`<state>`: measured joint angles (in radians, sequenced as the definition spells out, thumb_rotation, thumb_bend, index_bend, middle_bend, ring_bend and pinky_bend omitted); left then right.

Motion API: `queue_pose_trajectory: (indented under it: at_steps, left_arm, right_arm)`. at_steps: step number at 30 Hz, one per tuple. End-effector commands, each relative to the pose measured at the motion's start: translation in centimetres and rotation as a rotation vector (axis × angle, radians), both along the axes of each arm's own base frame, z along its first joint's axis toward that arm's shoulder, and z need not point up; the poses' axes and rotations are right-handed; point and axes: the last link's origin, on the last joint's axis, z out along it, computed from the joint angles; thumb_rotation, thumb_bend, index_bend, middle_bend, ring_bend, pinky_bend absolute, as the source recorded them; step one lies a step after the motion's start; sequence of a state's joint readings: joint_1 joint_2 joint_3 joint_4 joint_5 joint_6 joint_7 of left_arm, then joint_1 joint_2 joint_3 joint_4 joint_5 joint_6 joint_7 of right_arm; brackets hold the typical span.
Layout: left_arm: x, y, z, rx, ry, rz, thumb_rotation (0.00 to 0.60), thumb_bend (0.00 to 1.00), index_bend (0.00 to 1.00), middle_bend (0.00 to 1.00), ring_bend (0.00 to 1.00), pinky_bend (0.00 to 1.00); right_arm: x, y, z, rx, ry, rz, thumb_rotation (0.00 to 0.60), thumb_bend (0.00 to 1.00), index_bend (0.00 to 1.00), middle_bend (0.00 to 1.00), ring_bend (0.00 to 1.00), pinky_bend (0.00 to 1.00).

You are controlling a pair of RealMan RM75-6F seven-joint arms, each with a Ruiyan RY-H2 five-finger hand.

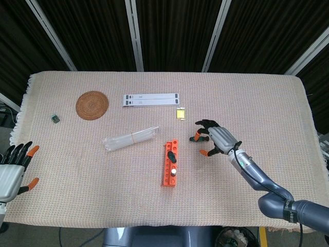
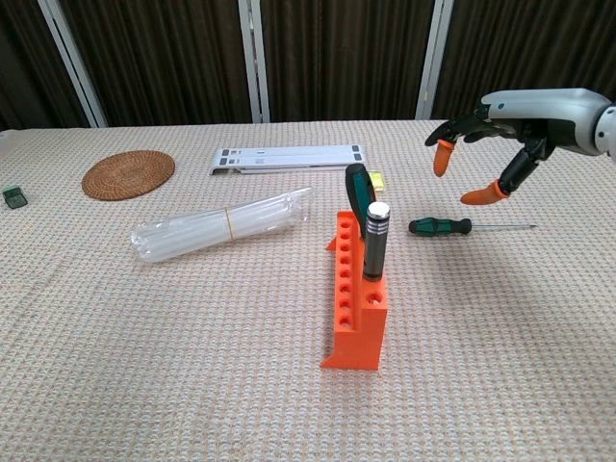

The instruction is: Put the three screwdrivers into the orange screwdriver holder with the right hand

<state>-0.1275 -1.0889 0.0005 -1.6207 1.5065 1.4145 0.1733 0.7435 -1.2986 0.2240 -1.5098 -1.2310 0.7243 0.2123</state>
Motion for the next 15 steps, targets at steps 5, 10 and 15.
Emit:
queue_pose_trajectory:
  at_steps: [5,10,15]
  left_arm:
    - [-0.1,-0.2,0.1,0.004,0.008,0.01,0.6,0.23,0.09,0.0,0.0,0.0]
    - [-0.2,-0.2,0.0,0.002,0.012,0.014,0.6,0.23,0.09,0.0,0.0,0.0]
    - [-0.3,-0.2,0.0,0.002,0.013,0.016,0.6,0.23,0.09,0.0,0.0,0.0]
  right_arm:
    - [-0.5,-2.0,-2.3,-0.194,0.341,0.129,0.6,0.23,0.36,0.09,0.0,0.0]
    - [0.2,-2.4,-3.7,-0.276,0.521,0.245,0.6,0.23,0.35,0.08,0.0,0.0]
    - [0.7,-2.3,-4.9,-0.299,0.576,0.286,0.6,0.23,0.35,0.08,0.0,0.0]
